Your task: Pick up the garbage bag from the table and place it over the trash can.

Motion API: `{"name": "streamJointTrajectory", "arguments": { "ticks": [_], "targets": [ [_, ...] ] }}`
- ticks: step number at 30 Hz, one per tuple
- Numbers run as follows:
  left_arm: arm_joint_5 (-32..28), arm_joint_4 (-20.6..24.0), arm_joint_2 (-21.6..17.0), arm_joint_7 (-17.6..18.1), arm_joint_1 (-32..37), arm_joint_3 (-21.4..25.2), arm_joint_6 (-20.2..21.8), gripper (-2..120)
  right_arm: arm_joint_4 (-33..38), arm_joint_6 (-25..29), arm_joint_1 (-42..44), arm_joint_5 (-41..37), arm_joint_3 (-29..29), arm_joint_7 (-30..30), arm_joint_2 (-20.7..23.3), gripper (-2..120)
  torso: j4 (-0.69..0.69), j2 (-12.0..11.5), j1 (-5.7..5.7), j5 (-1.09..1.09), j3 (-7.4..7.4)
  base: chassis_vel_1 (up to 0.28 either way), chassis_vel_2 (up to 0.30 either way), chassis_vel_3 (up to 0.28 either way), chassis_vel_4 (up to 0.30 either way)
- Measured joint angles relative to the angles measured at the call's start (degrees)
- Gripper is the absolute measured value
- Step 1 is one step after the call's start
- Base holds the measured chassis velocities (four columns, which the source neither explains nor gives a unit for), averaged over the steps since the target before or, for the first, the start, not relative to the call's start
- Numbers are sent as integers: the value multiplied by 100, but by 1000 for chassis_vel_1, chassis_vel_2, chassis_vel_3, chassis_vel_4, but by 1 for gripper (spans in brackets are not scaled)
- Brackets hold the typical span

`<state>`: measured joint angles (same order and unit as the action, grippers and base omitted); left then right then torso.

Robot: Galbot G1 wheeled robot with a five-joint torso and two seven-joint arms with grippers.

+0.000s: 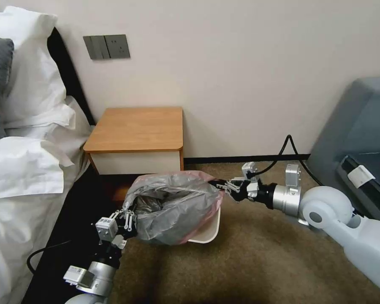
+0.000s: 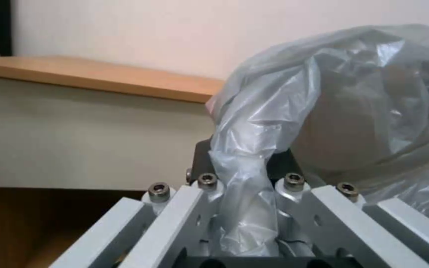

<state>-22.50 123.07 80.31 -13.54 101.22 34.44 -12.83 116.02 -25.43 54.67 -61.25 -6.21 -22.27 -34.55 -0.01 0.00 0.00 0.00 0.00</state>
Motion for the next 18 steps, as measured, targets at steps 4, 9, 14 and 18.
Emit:
{"name": "streamJointTrajectory", "arguments": {
  "ticks": [4, 9, 14, 18],
  "targets": [
    [-210, -25, 5, -16, -34, 2, 33, 8, 7, -24, 41, -26, -43, -119, 55, 0, 1, 0, 0, 0, 0, 0, 0, 0, 0],
    [-553, -54, -6, -94, -59, 38, 119, 8, -10, -28, 85, -37, -4, -176, 44, 0, 1, 0, 0, 0, 0, 0, 0, 0, 0],
    [-812, -131, -46, -126, -106, 80, 190, 8, -77, -17, 102, 7, 23, -281, 19, 0, 1, 0, 0, 0, 0, 0, 0, 0, 0],
    [-972, -168, -61, -134, -158, 87, 283, 8, -86, 0, 128, 28, 31, -336, 10, 0, 1, 0, 0, 0, 0, 0, 0, 0, 0]
  ]
}}
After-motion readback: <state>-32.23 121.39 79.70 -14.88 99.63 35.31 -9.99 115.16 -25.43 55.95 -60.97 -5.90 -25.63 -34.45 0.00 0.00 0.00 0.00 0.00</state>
